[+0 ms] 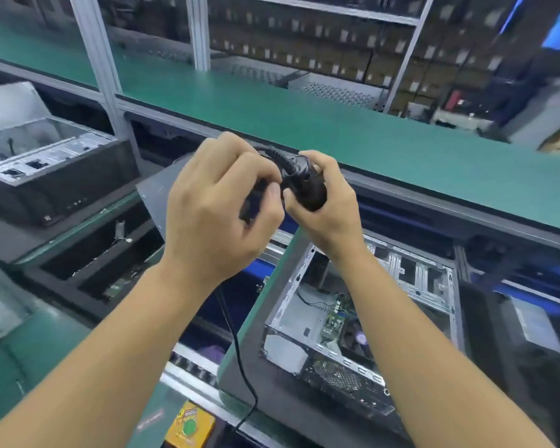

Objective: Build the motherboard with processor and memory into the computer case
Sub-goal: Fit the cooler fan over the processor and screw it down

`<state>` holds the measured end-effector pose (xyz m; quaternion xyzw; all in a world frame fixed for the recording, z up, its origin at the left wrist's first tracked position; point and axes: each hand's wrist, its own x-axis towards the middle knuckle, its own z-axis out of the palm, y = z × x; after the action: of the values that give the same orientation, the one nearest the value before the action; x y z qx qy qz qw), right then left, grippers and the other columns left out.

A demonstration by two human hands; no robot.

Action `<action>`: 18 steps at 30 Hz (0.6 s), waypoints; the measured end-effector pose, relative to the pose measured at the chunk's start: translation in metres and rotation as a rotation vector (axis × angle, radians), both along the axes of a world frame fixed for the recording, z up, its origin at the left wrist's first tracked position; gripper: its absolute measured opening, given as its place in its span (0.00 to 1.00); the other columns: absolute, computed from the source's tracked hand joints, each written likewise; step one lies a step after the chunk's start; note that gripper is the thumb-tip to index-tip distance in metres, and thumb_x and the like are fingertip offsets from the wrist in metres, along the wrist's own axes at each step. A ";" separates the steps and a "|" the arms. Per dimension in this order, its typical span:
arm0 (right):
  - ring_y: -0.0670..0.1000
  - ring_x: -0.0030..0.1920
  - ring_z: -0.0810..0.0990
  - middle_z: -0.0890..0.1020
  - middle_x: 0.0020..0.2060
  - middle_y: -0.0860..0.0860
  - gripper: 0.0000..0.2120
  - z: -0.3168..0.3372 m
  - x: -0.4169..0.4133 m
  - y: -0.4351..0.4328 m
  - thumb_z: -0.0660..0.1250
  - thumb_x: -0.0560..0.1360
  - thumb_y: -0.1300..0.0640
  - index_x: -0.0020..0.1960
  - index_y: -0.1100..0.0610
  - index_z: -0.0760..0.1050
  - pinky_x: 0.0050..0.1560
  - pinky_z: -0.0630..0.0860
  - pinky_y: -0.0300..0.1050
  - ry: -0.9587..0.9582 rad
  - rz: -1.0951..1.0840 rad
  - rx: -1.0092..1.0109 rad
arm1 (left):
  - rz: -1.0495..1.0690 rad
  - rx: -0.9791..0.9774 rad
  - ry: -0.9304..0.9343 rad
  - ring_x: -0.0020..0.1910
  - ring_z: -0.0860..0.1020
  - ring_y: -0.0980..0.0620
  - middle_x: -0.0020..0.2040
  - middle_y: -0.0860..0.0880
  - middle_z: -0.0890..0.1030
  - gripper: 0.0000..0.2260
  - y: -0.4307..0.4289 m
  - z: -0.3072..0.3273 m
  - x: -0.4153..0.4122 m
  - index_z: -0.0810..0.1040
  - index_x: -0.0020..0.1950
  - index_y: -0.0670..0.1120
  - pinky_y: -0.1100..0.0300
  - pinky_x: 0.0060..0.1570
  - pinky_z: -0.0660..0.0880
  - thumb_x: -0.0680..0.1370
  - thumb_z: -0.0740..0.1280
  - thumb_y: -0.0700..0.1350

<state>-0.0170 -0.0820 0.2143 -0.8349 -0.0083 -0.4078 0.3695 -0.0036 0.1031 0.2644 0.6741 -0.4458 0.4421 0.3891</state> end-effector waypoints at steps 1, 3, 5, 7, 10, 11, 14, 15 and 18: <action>0.46 0.46 0.79 0.80 0.48 0.39 0.22 0.001 -0.004 -0.008 0.75 0.70 0.53 0.59 0.40 0.70 0.50 0.79 0.49 0.010 -0.027 0.026 | -0.013 0.031 -0.026 0.40 0.73 0.43 0.41 0.43 0.77 0.10 -0.009 -0.001 -0.002 0.79 0.42 0.38 0.49 0.40 0.71 0.78 0.61 0.41; 0.42 0.40 0.76 0.78 0.42 0.39 0.21 0.004 -0.012 -0.025 0.76 0.69 0.54 0.54 0.41 0.69 0.44 0.75 0.42 0.023 -0.083 0.064 | -0.022 0.075 -0.072 0.37 0.73 0.44 0.40 0.45 0.78 0.11 -0.027 0.001 -0.004 0.79 0.41 0.40 0.46 0.38 0.69 0.78 0.61 0.42; 0.42 0.37 0.74 0.77 0.38 0.41 0.19 0.008 -0.021 -0.042 0.76 0.69 0.55 0.50 0.46 0.68 0.39 0.70 0.37 0.033 -0.128 0.095 | -0.006 0.113 -0.113 0.35 0.72 0.45 0.38 0.47 0.77 0.10 -0.045 0.005 -0.007 0.79 0.41 0.42 0.48 0.37 0.67 0.78 0.61 0.42; 0.42 0.34 0.70 0.74 0.34 0.41 0.16 0.014 -0.031 -0.055 0.75 0.69 0.55 0.46 0.47 0.67 0.36 0.66 0.33 0.042 -0.163 0.120 | 0.026 0.194 -0.129 0.35 0.71 0.46 0.36 0.48 0.76 0.09 -0.065 0.005 -0.017 0.79 0.42 0.44 0.53 0.37 0.64 0.78 0.60 0.42; 0.44 0.31 0.67 0.72 0.31 0.44 0.13 0.018 -0.046 -0.071 0.72 0.71 0.53 0.41 0.47 0.66 0.34 0.68 0.37 0.061 -0.214 0.195 | -0.022 0.524 0.040 0.37 0.75 0.46 0.39 0.50 0.76 0.05 -0.102 -0.016 -0.044 0.75 0.44 0.47 0.54 0.33 0.69 0.76 0.60 0.45; 0.49 0.32 0.71 0.73 0.32 0.48 0.12 0.017 -0.051 -0.076 0.71 0.73 0.52 0.41 0.48 0.66 0.35 0.72 0.45 0.069 -0.230 0.221 | -0.048 0.658 0.173 0.40 0.76 0.47 0.41 0.51 0.76 0.04 -0.114 -0.027 -0.051 0.73 0.44 0.49 0.54 0.33 0.71 0.76 0.59 0.47; 0.62 0.33 0.74 0.75 0.34 0.59 0.09 0.009 -0.068 -0.091 0.70 0.73 0.48 0.42 0.47 0.69 0.35 0.76 0.57 0.068 -0.225 0.348 | -0.127 0.911 0.709 0.44 0.76 0.45 0.44 0.50 0.75 0.03 -0.146 -0.067 -0.047 0.71 0.44 0.50 0.53 0.42 0.75 0.75 0.58 0.45; 0.60 0.32 0.73 0.76 0.34 0.61 0.09 0.005 -0.073 -0.096 0.69 0.73 0.47 0.42 0.47 0.70 0.35 0.77 0.57 0.074 -0.228 0.381 | -0.139 0.979 0.837 0.45 0.77 0.44 0.45 0.49 0.77 0.04 -0.154 -0.082 -0.042 0.72 0.44 0.50 0.52 0.45 0.77 0.75 0.58 0.44; 0.64 0.34 0.74 0.76 0.37 0.62 0.08 -0.011 -0.085 -0.106 0.69 0.72 0.46 0.44 0.47 0.71 0.34 0.78 0.61 0.098 -0.260 0.409 | -0.127 1.097 0.983 0.49 0.79 0.44 0.51 0.46 0.81 0.08 -0.170 -0.131 -0.026 0.78 0.48 0.50 0.51 0.51 0.78 0.76 0.60 0.43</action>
<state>-0.1016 -0.1885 0.2037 -0.7556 0.2000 -0.4041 0.4751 -0.0298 -0.0669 0.1336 0.8648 -0.4153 -0.2208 0.1757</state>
